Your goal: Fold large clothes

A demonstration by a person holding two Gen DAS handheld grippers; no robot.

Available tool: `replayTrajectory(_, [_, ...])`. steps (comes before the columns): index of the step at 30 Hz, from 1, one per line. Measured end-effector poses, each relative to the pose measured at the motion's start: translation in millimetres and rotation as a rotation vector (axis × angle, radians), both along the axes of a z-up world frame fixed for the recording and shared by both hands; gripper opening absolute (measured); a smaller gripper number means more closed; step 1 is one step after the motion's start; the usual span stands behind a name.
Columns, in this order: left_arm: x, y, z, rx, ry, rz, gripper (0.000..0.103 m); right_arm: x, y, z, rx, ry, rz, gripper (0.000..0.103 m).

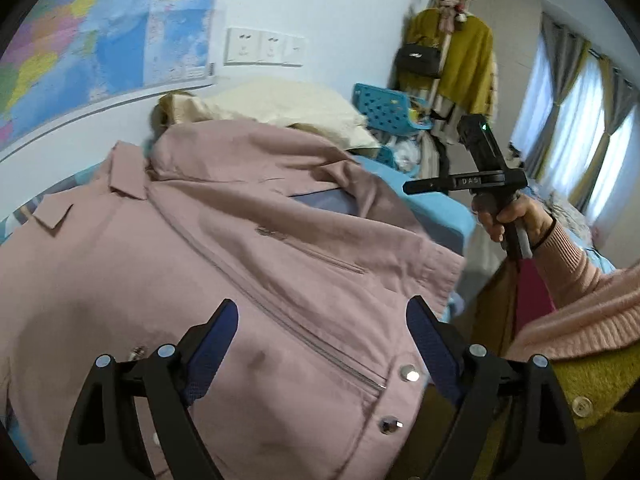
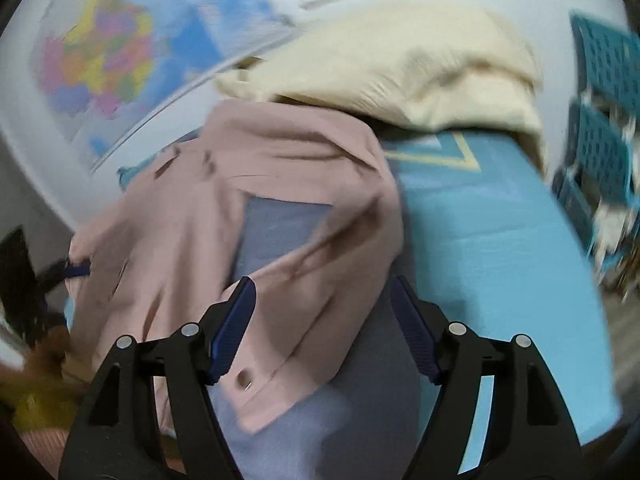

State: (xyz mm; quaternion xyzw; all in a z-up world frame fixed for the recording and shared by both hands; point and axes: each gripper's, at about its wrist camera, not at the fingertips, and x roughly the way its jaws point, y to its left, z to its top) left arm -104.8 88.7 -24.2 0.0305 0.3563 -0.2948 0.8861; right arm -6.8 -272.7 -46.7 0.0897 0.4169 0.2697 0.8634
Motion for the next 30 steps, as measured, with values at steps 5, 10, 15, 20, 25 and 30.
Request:
replayTrajectory(5, [18, 0, -12, 0.024, 0.049, 0.025, 0.083, 29, -2, -28, 0.09, 0.092, -0.009, 0.041])
replayTrajectory(10, [37, 9, -15, 0.029, 0.071, 0.072, 0.083, 32, 1, 1, 0.154, 0.073, 0.09, 0.005])
replayTrajectory(15, [48, 35, -1, 0.011, 0.041, 0.13, 0.083, 5, 19, 103, 0.191, -0.12, 0.244, 0.005])
replayTrajectory(20, [48, 62, 25, -0.007, -0.036, 0.193, 0.083, -25, 77, 185, 0.164, -0.273, 0.437, 0.005])
replayTrajectory(25, [40, 97, 45, -0.049, -0.09, 0.262, 0.083, -39, 173, 195, 0.178, -0.26, 0.668, 0.005])
replayTrajectory(30, [19, 143, 61, -0.09, -0.141, 0.35, 0.085, -27, 266, 147, 0.182, -0.115, 0.794, 0.005])
